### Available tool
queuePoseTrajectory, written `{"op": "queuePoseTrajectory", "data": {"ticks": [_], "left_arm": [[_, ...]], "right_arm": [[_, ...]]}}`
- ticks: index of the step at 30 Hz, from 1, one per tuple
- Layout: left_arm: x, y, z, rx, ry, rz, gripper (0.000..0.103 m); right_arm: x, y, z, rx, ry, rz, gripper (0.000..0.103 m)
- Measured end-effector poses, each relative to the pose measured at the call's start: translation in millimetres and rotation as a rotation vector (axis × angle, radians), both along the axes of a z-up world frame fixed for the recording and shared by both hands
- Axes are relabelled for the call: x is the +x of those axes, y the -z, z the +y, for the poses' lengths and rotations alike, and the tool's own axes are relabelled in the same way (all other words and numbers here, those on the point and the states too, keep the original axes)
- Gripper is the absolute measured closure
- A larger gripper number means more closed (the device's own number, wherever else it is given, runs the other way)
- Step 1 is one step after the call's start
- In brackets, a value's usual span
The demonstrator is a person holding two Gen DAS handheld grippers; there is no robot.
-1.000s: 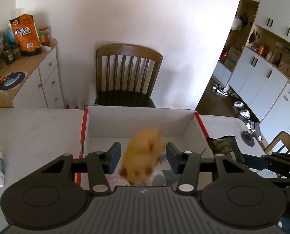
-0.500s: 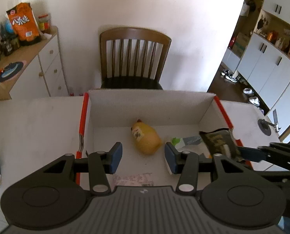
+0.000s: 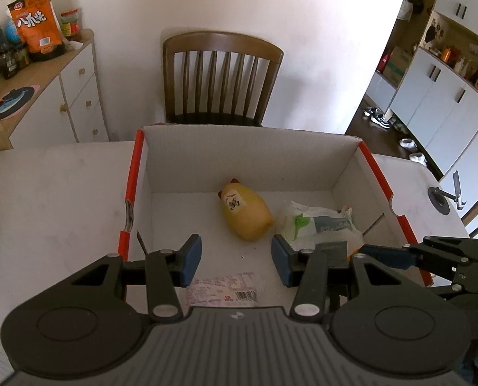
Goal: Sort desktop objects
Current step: 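Lower the plush toy and chocolate bar into the red box and open both tools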
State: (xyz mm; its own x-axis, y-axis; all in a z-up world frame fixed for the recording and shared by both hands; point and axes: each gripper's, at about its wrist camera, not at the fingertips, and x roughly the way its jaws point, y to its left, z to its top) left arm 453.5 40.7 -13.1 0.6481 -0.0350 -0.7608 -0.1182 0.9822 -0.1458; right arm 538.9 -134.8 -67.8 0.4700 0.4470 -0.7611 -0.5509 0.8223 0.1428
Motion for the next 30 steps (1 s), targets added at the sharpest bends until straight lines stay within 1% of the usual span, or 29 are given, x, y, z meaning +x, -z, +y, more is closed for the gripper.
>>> {"op": "queuePoseTrajectory", "data": {"ticks": [3,9,22,25,30], "left_arm": [[-1.6,-2.0,-0.2,-0.003,0.006,-0.002,0.056],[-9.2,-9.0,-4.8,-0.011,0.024,-0.007,0.056],[-39.6,-31.0,-19.2,-0.01,0.062,-0.025,0.056],[-45.9,-34.2,-23.5,0.002,0.068,-0.027,0.056],[-55.7,-39.3,-30.9,0.029,0.09,-0.025,0.055]], "right_arm": [[0.4,-1.1,-3.6,0.001,0.013,0.008,0.052],[-2.8,-9.0,-16.8,0.018,0.024,0.025,0.051],[-24.9,-38.4,-25.2,0.03,0.032,-0.018,0.051],[-32.0,-45.0,-27.7,0.029,0.034,-0.03,0.05],[-39.9,-52.1,-33.0,0.036,0.041,-0.04,0.046]]}}
